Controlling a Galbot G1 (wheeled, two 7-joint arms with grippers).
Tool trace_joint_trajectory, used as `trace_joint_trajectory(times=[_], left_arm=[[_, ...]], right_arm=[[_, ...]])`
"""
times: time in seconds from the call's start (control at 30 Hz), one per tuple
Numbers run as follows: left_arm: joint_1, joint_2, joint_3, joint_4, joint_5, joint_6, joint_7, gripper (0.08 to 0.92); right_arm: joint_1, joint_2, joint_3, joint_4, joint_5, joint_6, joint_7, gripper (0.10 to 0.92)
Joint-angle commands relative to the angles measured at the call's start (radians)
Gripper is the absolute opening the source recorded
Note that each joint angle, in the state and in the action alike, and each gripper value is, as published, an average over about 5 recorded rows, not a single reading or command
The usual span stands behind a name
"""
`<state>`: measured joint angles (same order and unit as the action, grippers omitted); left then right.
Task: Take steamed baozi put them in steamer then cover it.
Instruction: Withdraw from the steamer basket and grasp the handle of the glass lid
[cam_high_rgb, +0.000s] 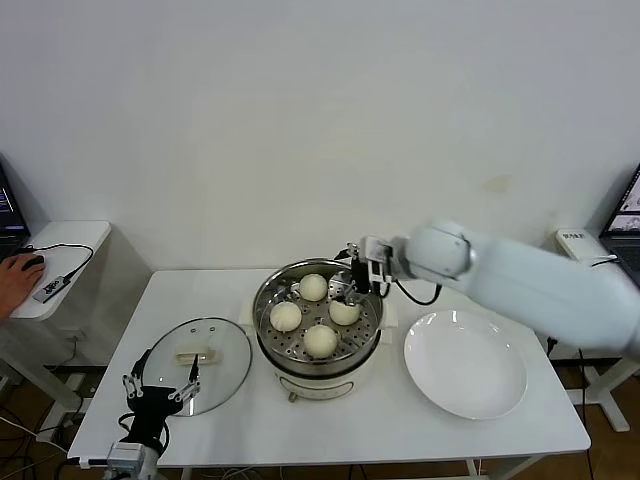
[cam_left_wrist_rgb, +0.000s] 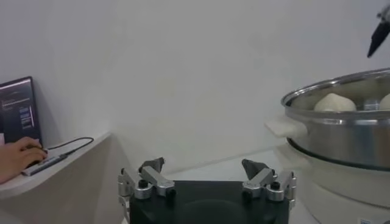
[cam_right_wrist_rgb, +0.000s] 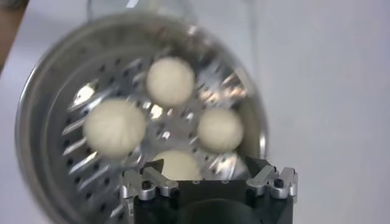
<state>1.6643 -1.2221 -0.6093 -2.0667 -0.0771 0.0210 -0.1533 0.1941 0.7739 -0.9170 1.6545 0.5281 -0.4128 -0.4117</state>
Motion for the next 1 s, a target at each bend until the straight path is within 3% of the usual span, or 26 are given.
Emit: trace_joint_trajectory(times=[0.03, 0.27, 0.4, 0.7, 1.0], left_arm=[[-0.006, -0.004, 0.000, 0.014, 0.006, -0.016, 0.002, 0.823], [-0.008, -0.022, 0.006, 0.045, 0.013, -0.039, -0.009, 0.823], [-0.015, -0.024, 0.013, 0.072, 0.103, -0.041, -0.036, 0.823], [-0.012, 0.020, -0.045, 0.155, 0.778, -0.080, -0.080, 0.823], [-0.056, 0.106, -0.089, 0.298, 1.300, -0.145, -0.021, 0.823]], right_arm=[[-0.844, -0.129, 0.758, 0.141, -0.041, 0.398, 0.397, 0.823], [-1.275, 0.151, 1.283, 0.120, -0.188, 0.552, 0.317, 0.823], [-1.415, 0.299, 1.477, 0.127, -0.195, 0.587, 0.251, 0.823], [-1.653, 0.514, 1.765, 0.227, -0.223, 0.542, 0.201, 0.823], [-1.745, 0.620, 1.875, 0.298, -0.255, 0.535, 0.234, 0.823]])
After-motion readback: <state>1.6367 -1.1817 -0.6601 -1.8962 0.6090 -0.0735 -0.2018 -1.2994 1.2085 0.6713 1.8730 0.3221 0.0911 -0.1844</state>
